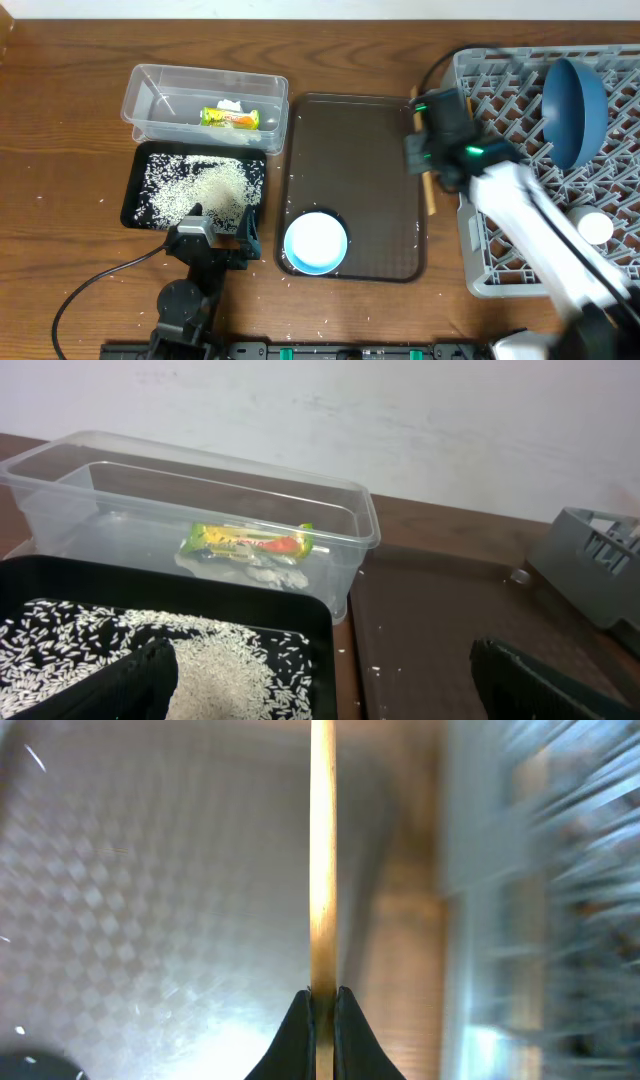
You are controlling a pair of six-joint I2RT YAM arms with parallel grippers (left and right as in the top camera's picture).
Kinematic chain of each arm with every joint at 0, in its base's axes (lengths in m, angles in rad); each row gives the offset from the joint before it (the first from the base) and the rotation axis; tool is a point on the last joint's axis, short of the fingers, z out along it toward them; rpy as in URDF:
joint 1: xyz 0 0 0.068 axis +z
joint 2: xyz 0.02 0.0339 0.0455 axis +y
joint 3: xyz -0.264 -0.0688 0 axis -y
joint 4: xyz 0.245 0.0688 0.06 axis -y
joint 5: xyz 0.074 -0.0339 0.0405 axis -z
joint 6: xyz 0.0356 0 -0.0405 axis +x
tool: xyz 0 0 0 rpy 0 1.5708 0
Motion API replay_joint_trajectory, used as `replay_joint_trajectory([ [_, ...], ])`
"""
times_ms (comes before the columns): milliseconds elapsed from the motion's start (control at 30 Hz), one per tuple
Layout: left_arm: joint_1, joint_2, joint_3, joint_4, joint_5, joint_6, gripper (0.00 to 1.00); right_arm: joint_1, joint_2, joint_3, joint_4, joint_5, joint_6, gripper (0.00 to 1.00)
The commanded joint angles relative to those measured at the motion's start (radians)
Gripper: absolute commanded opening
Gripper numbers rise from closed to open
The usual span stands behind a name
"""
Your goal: Sort waste into correct bins and load items into the dishwasher rack
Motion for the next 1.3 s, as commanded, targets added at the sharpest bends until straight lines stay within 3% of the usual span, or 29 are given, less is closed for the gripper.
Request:
replay_joint_trajectory([
  [0, 0.006, -0.006, -0.030, -0.020, -0.005, -0.012, 0.96, -0.105, -0.064, 0.005, -0.012, 0.009, -0.171, 0.01],
  [200, 0.006, -0.006, -0.030, -0.020, -0.005, -0.012, 0.96, -0.307, -0.033, 0.004, 0.044, -0.030, -0.209, 0.01],
  [333, 0.006, -0.006, -0.030, -0.020, -0.005, -0.012, 0.96, -0.341, 0.032, 0.004, 0.074, -0.049, -0.210, 0.02],
  [433, 0.006, -0.006, -0.030, -0.020, -0.005, -0.012, 0.96, -0.320, 0.064, 0.004, 0.072, -0.053, -0.210, 0.20],
  [533, 0.006, -0.006, -0.030, -0.020, -0.005, -0.012, 0.96, -0.275, 0.056, 0.005, 0.069, -0.068, -0.207, 0.39],
  [600, 0.006, -0.006, -0.030, -0.020, -0.005, -0.012, 0.96, -0.236, 0.037, 0.005, 0.063, -0.068, -0.180, 0.44],
  [900, 0.006, -0.006, -0.030, -0.020, -0.005, -0.012, 0.96, 0.056, -0.032, 0.003, 0.002, -0.186, 0.009, 0.54],
  [1267, 0.006, -0.006, -0.030, -0.020, -0.005, -0.012, 0.96, 0.308, 0.189, 0.003, -0.032, -0.214, 0.267, 0.56],
])
